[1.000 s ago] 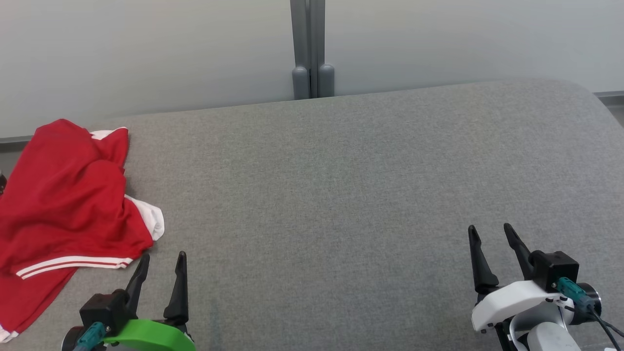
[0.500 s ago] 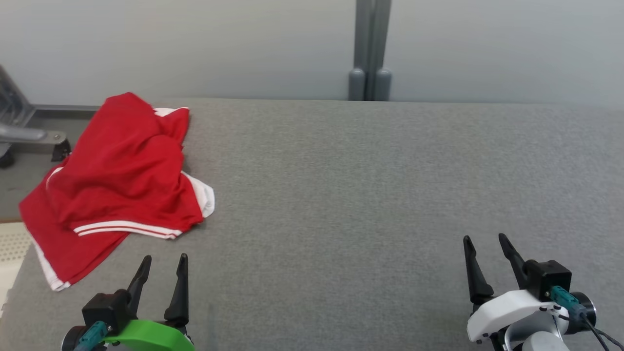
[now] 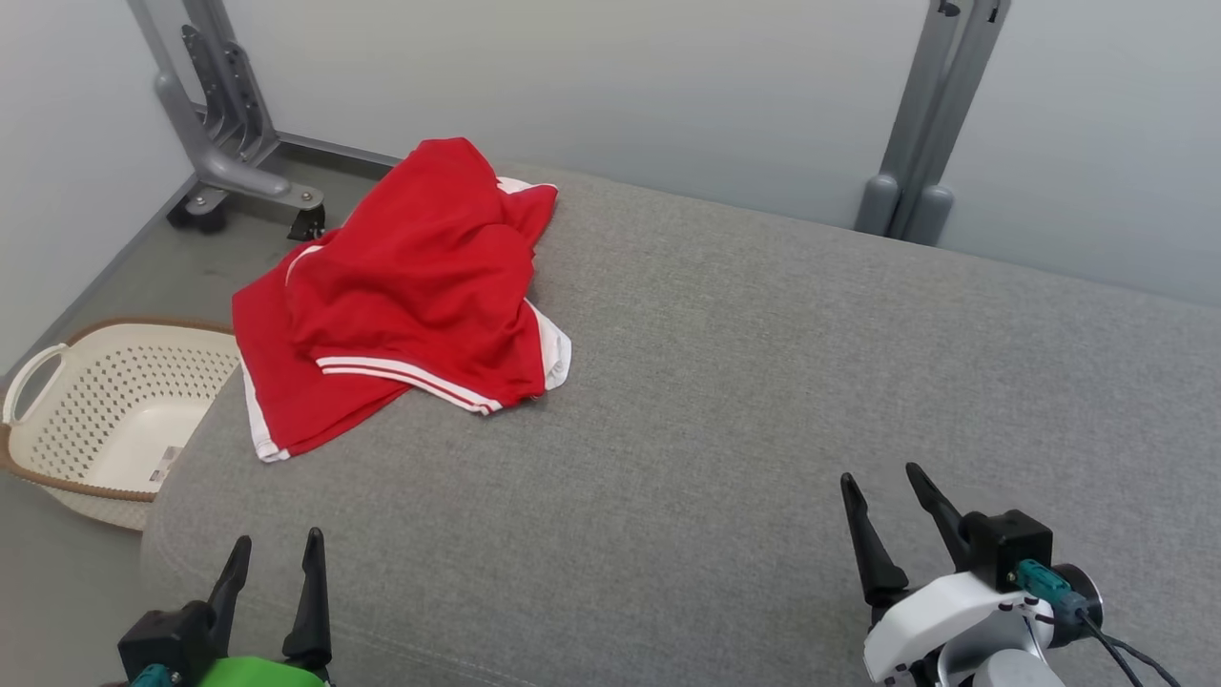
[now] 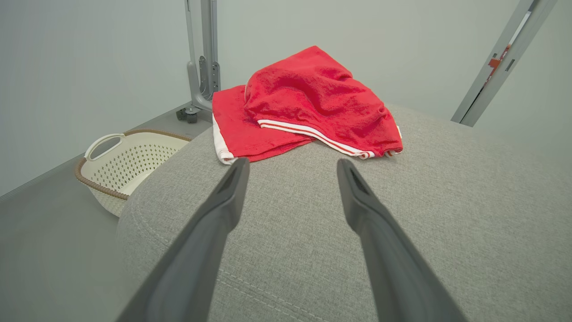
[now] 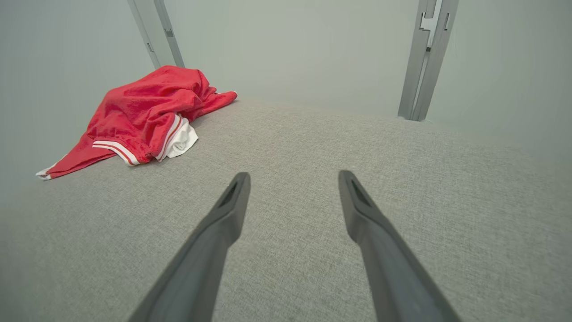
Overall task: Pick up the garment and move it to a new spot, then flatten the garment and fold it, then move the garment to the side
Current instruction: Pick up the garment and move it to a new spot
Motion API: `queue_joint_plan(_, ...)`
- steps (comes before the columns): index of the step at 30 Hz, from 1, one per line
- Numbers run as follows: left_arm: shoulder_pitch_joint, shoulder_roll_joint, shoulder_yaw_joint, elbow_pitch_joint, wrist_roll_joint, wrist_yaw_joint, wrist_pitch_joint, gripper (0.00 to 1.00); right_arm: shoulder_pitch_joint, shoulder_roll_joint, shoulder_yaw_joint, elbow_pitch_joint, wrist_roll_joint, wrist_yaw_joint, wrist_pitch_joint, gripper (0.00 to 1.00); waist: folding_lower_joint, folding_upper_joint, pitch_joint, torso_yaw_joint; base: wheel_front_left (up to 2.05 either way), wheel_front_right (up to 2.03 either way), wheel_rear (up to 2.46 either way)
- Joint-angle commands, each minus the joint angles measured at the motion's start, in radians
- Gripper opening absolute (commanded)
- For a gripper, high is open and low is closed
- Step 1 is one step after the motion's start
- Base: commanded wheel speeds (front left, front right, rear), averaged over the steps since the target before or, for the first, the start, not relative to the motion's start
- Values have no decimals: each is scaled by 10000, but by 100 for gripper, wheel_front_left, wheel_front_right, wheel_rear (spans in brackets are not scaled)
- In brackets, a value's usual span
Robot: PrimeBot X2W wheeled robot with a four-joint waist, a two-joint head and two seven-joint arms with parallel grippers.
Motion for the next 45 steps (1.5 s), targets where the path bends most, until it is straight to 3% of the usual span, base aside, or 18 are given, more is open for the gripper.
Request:
queue_joint_plan(1, -162, -47, -51, -53, 83, -25, 8, 100, -108, -46, -13, 17, -18, -3, -35, 100, 0, 0, 72, -31, 0, 0, 0)
queue_joint_plan(8, -1884, -204, -835, 432, -237, -25, 8, 100, -768, -198, 50, -145, -375, -3, -35, 100, 0, 0, 1473, -935, 0, 0, 0)
queue_joint_plan(17, -6089, -218, -2394, 3030, -1504, -25, 990, 100, -2068, -484, 250, -326, -836, -3, -35, 100, 0, 0, 3916, -1989, 0, 0, 0)
queue_joint_plan(23, -7651, 22, -2582, 4828, -2302, -25, 1500, 100, -2424, -416, 372, -352, -880, -3, -35, 100, 0, 0, 4517, -2454, 0, 0, 0)
queue_joint_plan(30, -8347, 281, -2581, 6681, -2560, -17, 1648, 100, -2468, -356, 285, -331, -889, -3, -35, 100, 0, 0, 4480, -2635, 0, 0, 0)
queue_joint_plan(31, -8397, 333, -2589, 6943, -2528, 65, 1636, 74, -2446, -337, 265, -309, -877, -3, -33, 100, 0, 0, 4402, -2632, 0, 0, 0)
queue_joint_plan(33, -8444, 367, -2636, 7353, -2474, 131, 1608, 0, -2370, -301, 243, -277, -850, -3, -35, 100, 0, 0, 4229, -2605, 0, 0, 0)
queue_joint_plan(39, -8576, 435, -2797, 7842, -2419, 72, 1339, 0, -2024, -226, 151, -148, -673, -3, -35, 100, 0, 0, 3513, -2402, 0, 0, 0)
queue_joint_plan(45, -8897, 486, -3134, 7236, -2220, 8, 967, 0, -1525, -155, 50, -29, -484, -3, -35, 100, 0, 0, 2589, -2165, 0, 0, 0)
